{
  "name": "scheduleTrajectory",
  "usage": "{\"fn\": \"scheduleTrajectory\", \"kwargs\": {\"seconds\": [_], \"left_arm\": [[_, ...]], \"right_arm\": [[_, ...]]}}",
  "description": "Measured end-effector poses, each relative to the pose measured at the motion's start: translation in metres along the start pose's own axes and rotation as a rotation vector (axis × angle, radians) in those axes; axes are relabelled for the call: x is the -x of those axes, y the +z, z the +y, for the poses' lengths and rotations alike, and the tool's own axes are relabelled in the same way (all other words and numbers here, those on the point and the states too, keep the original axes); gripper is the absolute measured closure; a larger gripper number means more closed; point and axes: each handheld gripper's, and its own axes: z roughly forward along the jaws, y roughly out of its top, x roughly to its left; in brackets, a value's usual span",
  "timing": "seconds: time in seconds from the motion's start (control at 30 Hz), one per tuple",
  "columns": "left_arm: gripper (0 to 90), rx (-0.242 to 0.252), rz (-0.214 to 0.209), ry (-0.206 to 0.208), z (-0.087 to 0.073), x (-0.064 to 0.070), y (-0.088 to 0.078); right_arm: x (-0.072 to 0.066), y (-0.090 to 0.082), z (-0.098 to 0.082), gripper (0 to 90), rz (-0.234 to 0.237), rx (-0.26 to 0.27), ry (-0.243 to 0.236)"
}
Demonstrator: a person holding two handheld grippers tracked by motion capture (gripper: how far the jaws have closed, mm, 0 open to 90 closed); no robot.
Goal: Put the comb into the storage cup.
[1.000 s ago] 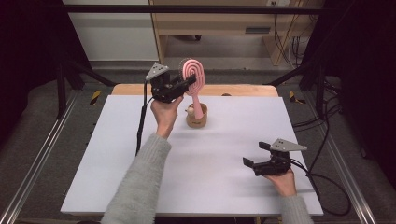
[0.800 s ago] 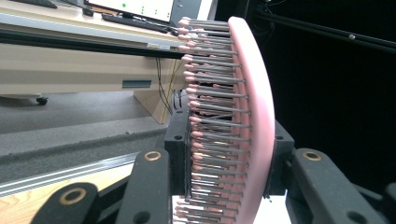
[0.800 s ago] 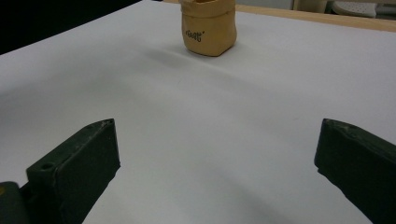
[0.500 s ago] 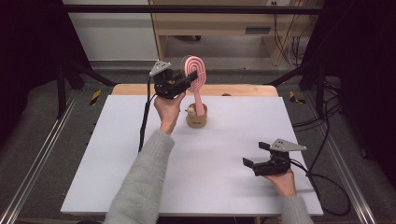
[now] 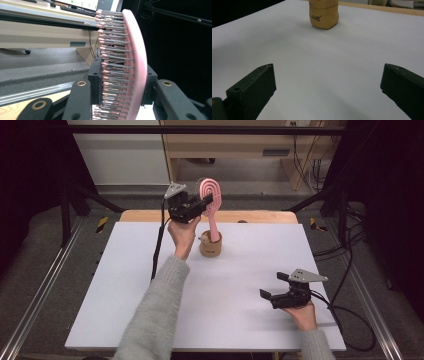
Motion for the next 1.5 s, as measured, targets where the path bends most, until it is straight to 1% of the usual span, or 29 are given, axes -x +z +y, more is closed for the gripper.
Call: {"fn": "scheduleTrajectory", "kwargs": {"seconds": [0.13, 0.3, 0.6, 0.63, 0.7, 0.9, 1.07, 1.3, 1.5], "left_arm": [[62.7, -0.003, 0.011, 0.005, -0.002, -0.001, 0.003], [62.7, 0.005, 0.016, -0.002, -0.002, -0.005, 0.006], [62.7, 0.002, 0.034, -0.005, -0.003, -0.01, 0.01], [62.7, 0.005, 0.035, -0.01, -0.004, -0.01, 0.011], [62.7, 0.002, 0.029, -0.018, -0.005, -0.012, 0.013], [62.7, -0.012, 0.04, -0.003, -0.009, -0.013, 0.018], [62.7, -0.011, 0.044, -0.012, -0.012, -0.015, 0.02], [62.7, -0.022, 0.047, -0.018, -0.019, -0.018, 0.023], [62.7, -0.027, 0.043, -0.028, -0.024, -0.019, 0.025]], "right_arm": [[0.0, 0.0, 0.0, 0.3, 0.001, 0.003, 0.003], [0.0, 0.0, 0.0, 0.3, 0.003, -0.001, -0.001], [0.0, 0.0, 0.0, 0.2, 0.0, -0.003, -0.001], [0.0, 0.0, 0.0, 0.2, 0.001, -0.003, -0.001], [0.0, 0.0, 0.0, 0.2, -0.001, -0.003, -0.003], [0.0, 0.001, -0.001, 0.2, -0.001, -0.007, -0.002], [0.0, 0.001, -0.001, 0.2, -0.001, -0.005, -0.001], [0.0, 0.001, -0.001, 0.2, 0.0, -0.007, -0.001], [0.0, 0.001, -0.001, 0.2, 0.0, -0.006, -0.002]]}}
